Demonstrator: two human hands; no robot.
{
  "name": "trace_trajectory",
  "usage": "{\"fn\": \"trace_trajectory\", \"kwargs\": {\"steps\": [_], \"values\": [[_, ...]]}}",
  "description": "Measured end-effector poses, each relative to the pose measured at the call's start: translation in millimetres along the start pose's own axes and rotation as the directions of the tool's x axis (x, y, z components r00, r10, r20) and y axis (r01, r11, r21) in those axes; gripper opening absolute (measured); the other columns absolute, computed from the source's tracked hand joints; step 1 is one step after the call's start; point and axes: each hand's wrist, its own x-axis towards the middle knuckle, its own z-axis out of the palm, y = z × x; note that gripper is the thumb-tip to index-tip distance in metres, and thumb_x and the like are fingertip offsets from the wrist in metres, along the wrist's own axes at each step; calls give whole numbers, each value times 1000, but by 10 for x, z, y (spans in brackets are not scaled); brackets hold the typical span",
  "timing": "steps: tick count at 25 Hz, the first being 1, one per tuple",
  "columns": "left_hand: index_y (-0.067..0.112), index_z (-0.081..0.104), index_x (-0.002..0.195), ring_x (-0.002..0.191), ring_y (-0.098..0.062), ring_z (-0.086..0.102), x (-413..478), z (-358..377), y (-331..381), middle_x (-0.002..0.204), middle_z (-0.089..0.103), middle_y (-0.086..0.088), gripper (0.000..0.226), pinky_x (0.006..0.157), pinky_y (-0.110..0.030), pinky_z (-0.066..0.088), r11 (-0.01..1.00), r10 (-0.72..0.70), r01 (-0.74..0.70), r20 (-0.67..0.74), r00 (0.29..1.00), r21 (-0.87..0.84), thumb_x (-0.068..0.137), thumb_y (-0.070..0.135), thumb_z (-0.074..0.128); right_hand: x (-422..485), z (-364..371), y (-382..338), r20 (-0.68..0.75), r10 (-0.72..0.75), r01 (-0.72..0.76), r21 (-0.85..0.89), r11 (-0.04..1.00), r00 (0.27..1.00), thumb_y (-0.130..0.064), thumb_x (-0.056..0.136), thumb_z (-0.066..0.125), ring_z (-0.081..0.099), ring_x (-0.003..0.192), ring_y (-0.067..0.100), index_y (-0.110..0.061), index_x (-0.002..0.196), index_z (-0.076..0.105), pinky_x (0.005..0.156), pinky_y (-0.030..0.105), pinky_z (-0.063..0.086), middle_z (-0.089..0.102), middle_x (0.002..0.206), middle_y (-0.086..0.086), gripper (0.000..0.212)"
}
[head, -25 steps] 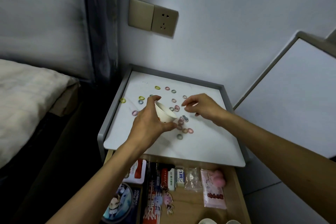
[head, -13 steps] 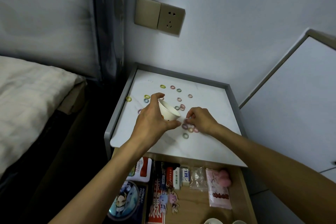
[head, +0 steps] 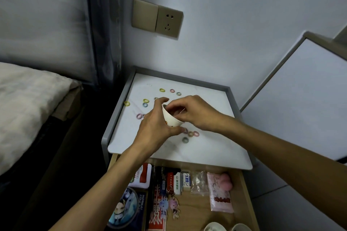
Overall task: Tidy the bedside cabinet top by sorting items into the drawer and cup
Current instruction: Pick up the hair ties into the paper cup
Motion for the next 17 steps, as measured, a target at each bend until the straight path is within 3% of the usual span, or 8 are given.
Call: {"fn": "trace_trajectory", "kwargs": {"steps": [3, 5, 8, 11, 14, 17], "values": [[33, 33, 137, 95, -17, 59, -8, -7, 13, 113, 56, 8, 93, 69, -22, 49, 1000, -6, 6, -15, 1000, 22, 63, 37, 89, -17, -90, 102, -173, 48, -22, 148, 989, 984, -7, 85, 71, 67, 85, -1, -19, 99, 75, 77, 16, 53, 73, 94, -10, 19], [33, 34, 137, 95, -19, 57, -5, -29, 4, 113, 52, 7, 92, 68, -23, 46, 999, -26, 27, -38, 999, 42, 63, 37, 89, -47, -152, 295, -250, 134, -104, 127, 986, 959, -11, 86, 70, 65, 80, -1, -21, 95, 75, 70, 19, 52, 72, 89, -11, 14], [32, 35, 138, 98, -21, 57, -3, -50, 7, 120, 54, 4, 92, 73, -26, 46, 998, -47, 48, -48, 998, 30, 64, 35, 89, -171, -18, 666, -135, 261, -275, -103, 956, 956, -18, 86, 72, 61, 84, 2, -30, 105, 70, 74, 22, 49, 63, 92, -14, 22], [31, 35, 139, 98, -20, 57, 2, -56, 22, 124, 56, 1, 92, 75, -26, 45, 999, -41, 43, -51, 998, 30, 65, 35, 89, -284, 312, 957, 25, 242, -225, -285, 932, 970, -18, 88, 68, 55, 101, 16, -29, 125, 60, 86, 28, 47, 54, 112, -1, 39], [30, 35, 139, 100, -21, 56, -3, -74, 9, 124, 55, 1, 92, 75, -26, 45, 998, -33, 36, -53, 998, 52, 65, 36, 89, -268, 510, 1044, 3, 153, -146, -266, 953, 988, -13, 90, 65, 53, 102, 19, -25, 117, 62, 88, 33, 49, 52, 110, 1, 30], [30, 35, 139, 103, -23, 56, -5, -79, -9, 123, 56, 1, 91, 78, -29, 48, 997, -39, 43, -51, 998, 65, 65, 35, 88, -225, 543, 1059, -86, 124, -140, -205, 969, 989, -5, 87, 66, 59, 93, 19, -16, 101, 68, 82, 25, 47, 58, 100, 2, 17]]}}
